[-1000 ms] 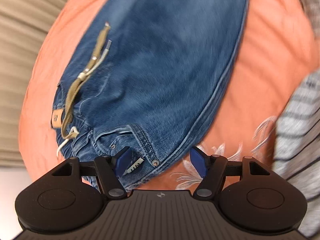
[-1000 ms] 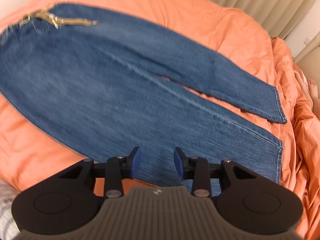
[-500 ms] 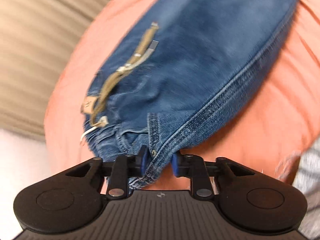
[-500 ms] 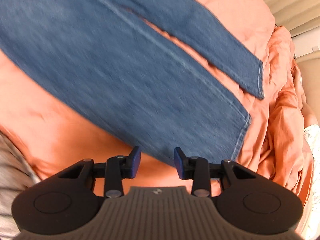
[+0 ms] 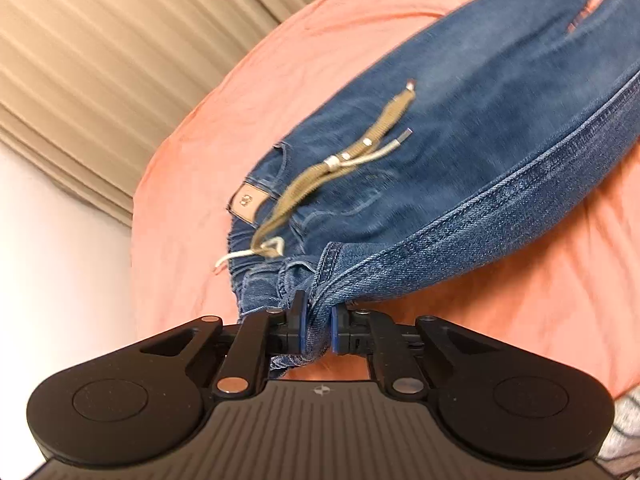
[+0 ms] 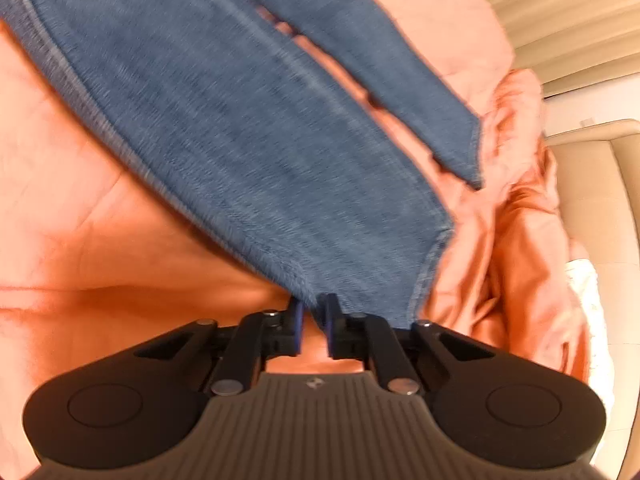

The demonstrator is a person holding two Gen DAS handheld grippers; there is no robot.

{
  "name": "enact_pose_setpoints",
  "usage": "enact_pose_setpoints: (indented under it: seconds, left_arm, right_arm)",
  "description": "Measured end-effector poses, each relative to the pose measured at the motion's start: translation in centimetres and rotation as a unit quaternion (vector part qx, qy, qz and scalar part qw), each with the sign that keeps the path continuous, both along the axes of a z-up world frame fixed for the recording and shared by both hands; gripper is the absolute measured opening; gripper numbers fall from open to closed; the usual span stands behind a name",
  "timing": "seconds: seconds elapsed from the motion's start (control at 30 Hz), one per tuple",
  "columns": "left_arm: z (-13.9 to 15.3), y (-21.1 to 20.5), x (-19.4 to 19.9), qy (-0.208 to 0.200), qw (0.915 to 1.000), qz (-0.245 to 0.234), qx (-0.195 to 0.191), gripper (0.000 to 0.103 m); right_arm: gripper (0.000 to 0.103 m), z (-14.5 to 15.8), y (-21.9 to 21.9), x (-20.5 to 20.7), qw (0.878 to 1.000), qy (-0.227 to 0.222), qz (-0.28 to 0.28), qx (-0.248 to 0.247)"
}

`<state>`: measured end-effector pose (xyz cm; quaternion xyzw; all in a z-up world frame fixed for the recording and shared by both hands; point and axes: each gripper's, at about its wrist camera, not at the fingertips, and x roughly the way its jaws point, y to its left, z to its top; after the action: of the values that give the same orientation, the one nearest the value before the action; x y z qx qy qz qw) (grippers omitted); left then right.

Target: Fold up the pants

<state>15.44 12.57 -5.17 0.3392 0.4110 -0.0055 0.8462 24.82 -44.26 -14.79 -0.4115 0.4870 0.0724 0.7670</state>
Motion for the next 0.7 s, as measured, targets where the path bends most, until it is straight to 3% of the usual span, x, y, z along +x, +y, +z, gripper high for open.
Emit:
enact_pose_setpoints:
  seconds: [0.2, 0.37, 0.5, 0.7]
  left_arm:
    - [2.9, 0.1, 3.3, -0.024, 0.9995, 0.019, -0.001, 0.009]
    - [5.7, 0.1, 8.3, -0.061, 0.9976, 0.028, 0.018, 0.006]
    - [6.3, 0.3, 13.7, -0.063, 0.9968, 0.040, 0.030, 0.006]
    - [3.6, 0.5, 21.9, -0.044, 0.9963, 0.046, 0.058, 0.006]
  right_arm:
    - [0.000, 5.4, 0.1, 2.0, 0.998, -0.066, -0.004, 0.014]
    - [0.000, 8.5, 1.1, 7.5, 0.993, -0.113, -0.017, -0.006]
    - [0.000, 9.4, 2.5, 13.0, 0.991, -0.130, -0.021, -0.038]
    - [0.000, 7.8, 4.7, 22.1, 0.987, -0.136, -0.033, -0.077]
